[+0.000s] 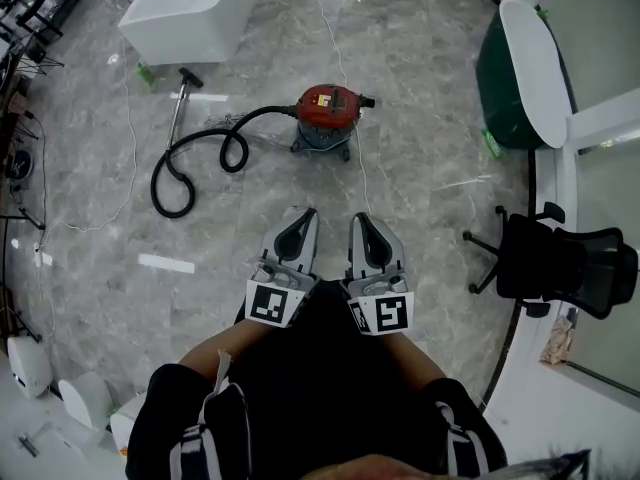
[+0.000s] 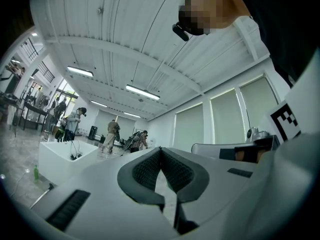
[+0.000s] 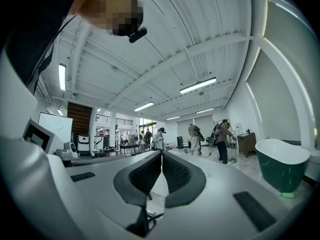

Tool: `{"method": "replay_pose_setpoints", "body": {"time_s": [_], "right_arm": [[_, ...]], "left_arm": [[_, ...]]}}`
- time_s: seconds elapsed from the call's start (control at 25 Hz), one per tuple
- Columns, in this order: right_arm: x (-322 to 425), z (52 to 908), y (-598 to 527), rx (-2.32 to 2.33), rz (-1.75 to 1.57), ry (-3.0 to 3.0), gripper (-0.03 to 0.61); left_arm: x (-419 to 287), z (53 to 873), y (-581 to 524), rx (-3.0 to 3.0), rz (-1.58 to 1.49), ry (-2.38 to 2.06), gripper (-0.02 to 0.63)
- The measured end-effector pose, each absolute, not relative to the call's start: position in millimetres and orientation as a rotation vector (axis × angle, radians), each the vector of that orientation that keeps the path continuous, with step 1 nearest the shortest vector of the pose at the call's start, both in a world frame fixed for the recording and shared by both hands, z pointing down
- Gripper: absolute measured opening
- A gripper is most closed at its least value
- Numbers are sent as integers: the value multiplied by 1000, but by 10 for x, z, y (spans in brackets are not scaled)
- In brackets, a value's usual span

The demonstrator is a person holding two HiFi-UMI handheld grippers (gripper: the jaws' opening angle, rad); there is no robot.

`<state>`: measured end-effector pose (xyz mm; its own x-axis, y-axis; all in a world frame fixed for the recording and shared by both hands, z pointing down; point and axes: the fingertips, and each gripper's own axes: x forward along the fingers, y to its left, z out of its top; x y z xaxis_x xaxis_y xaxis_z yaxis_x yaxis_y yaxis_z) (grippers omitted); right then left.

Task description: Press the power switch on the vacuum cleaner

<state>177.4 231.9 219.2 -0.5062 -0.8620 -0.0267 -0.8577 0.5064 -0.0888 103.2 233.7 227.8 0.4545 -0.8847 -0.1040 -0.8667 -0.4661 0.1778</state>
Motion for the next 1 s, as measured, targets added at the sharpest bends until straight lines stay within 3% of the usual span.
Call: {"method": "replay_pose_setpoints", "body": {"time_s": [1.0], "right_arm": [[1003,2272,367,-1676,-177,2704,20]], "left_arm": [[307,2310,256,2577,-288,-1383,18]]}}
